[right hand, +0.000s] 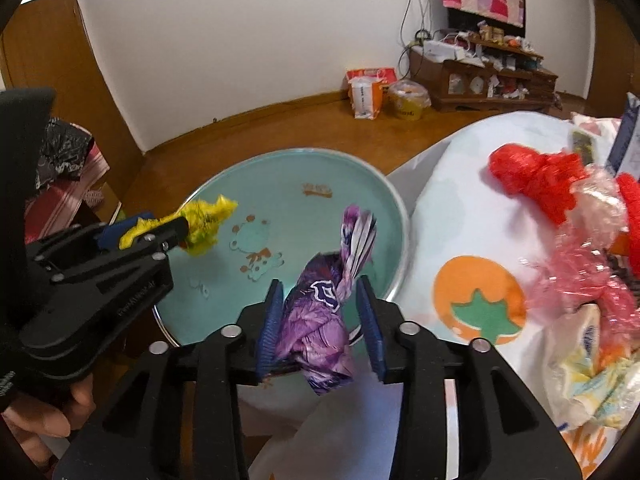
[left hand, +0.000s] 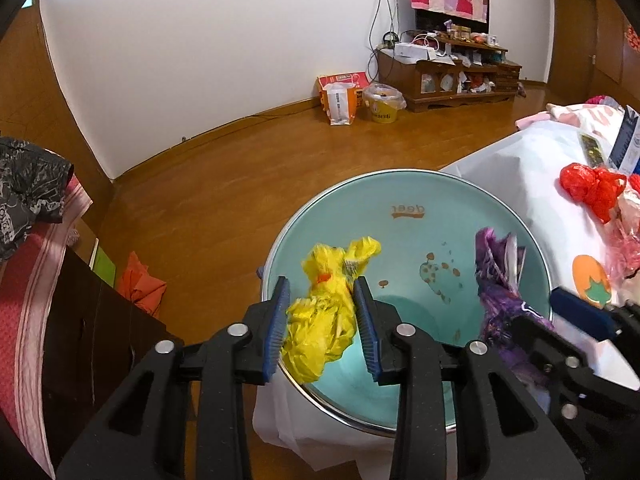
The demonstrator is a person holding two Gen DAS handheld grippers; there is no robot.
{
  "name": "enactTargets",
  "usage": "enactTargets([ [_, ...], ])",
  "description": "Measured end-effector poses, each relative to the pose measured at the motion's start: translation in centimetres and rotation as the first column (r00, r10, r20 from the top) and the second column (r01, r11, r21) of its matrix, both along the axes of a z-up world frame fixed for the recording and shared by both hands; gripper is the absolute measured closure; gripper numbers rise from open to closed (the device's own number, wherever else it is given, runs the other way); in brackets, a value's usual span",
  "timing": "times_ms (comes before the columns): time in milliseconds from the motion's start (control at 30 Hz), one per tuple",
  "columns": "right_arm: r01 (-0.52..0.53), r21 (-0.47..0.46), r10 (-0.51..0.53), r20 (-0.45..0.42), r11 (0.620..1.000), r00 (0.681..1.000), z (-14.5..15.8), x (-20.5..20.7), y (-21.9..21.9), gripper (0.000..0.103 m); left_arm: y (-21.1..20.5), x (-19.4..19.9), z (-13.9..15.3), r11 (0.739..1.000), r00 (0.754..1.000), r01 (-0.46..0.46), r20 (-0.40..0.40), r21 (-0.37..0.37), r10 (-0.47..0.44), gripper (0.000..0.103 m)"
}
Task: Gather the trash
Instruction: 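Carry both items over the blue bin and open both tools to drop them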
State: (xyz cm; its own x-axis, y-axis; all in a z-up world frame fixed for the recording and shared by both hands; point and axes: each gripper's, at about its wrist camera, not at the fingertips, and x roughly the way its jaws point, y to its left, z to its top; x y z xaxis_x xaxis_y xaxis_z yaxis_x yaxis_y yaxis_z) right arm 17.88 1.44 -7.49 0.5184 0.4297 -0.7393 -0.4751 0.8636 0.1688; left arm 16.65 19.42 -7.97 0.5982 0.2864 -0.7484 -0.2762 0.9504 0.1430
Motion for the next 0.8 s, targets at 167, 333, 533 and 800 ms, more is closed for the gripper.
enactTargets([
  [167,0.050,0.011,-0.050,0.030,0.999,0.998,1.0,-0.6,-1.9,0.049,-0.5,-0.5,0.7,1.000,1.000,-0.010,0.019,0.026,0.010,0.044],
  [333,0.104,0.032,-0.105,0.060,0.994,0.993,2.0,-1.5,-4.0,0.047,-1.2,-1.2,1.8,0.999,0.999,-0.022,0.039,0.046,0.020,0.041],
  [533,0.171,0.041,-0.174,0.094,0.984,0.980,3.2,-2.8,-6.8,0.030,-2.7,-2.6,3.1,0.998,0.998,-0.006,0.068,0.060,0.002,0.033],
  [800,0.379,0.033,-0.377,0.218,0.925,0.900,4.9,-5.4,-11.1,0.011,-6.1,-3.9,4.9,0.996,0.993,0.057,0.104,0.062,-0.063,0.030],
])
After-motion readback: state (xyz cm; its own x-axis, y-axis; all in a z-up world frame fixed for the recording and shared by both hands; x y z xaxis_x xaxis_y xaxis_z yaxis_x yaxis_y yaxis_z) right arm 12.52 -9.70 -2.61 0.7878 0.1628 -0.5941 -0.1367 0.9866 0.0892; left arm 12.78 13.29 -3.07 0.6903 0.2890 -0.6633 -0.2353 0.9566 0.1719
